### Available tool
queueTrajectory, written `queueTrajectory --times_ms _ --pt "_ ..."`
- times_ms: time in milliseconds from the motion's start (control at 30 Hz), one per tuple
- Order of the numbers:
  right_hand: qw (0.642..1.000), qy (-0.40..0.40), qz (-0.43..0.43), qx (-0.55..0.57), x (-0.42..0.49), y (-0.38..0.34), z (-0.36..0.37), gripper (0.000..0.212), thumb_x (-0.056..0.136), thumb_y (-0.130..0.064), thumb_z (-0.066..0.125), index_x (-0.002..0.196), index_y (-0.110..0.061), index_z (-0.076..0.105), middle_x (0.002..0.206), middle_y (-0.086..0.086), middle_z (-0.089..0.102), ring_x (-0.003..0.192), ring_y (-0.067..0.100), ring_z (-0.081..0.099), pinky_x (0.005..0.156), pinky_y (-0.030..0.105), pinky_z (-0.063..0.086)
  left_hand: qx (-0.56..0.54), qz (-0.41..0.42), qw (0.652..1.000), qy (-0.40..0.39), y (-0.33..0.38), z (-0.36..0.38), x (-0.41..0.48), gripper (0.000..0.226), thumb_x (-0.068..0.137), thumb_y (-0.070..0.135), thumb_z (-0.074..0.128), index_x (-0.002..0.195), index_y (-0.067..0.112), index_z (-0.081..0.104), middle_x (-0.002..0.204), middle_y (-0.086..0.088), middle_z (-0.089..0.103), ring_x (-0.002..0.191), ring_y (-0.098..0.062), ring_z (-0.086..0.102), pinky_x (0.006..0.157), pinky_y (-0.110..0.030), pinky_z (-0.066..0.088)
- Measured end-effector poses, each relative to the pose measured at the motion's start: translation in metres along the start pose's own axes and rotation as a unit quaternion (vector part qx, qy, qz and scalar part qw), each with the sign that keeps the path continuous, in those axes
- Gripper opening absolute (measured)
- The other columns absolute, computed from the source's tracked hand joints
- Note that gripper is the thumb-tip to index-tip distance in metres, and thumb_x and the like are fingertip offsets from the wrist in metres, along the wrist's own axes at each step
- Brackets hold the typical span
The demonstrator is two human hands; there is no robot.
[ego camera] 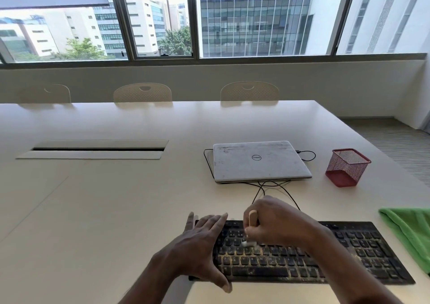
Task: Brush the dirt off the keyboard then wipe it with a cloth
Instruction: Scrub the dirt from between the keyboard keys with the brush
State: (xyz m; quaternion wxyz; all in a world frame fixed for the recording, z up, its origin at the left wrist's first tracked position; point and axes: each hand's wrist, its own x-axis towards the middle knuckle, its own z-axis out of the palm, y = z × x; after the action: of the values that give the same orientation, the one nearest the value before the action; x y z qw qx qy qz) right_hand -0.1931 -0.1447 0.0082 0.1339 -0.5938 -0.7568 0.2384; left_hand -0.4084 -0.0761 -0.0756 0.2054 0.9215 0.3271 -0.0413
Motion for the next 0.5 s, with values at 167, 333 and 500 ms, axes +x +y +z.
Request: queueTrajectory --times_ms 167,333,500 --pt "0.999 0.021 -0.026 0.023 0.001 -0.006 0.003 0.013 0.092 -0.024 0.068 0.082 -0.017 0.073 0.065 -0.004 0.065 0.052 0.004 0.053 0.052 0.02 0.046 -0.001 -0.001 1.0 -0.007 0.002 -0.002 0.0 0.149 0.062 0.078 0.079 0.16 0.021 -0.017 0.171 0.002 0.0 0.139 0.003 -0.013 0.118 -0.045 -0.027" --pt "1.0 0.015 0.025 0.008 0.001 0.002 0.007 0.021 0.087 -0.017 0.062 0.066 -0.011 0.064 0.054 -0.004 0.053 0.044 0.008 0.041 0.046 0.024 0.039 -0.002 -0.003 1.0 -0.007 0.003 -0.003 -0.001 0.148 0.063 0.077 0.08 0.161 0.02 -0.016 0.171 0.002 0.0 0.142 0.003 -0.013 0.119 -0.047 -0.026" --pt "0.996 0.082 0.028 0.022 0.007 -0.005 0.012 0.023 0.095 -0.022 0.061 0.076 -0.012 0.069 0.061 0.0 0.065 0.043 0.004 0.047 0.044 0.02 0.043 0.005 -0.008 1.0 -0.005 0.002 -0.002 -0.001 0.149 0.062 0.079 0.079 0.16 0.021 -0.016 0.17 0.003 0.001 0.154 -0.009 -0.007 0.12 -0.048 -0.025"
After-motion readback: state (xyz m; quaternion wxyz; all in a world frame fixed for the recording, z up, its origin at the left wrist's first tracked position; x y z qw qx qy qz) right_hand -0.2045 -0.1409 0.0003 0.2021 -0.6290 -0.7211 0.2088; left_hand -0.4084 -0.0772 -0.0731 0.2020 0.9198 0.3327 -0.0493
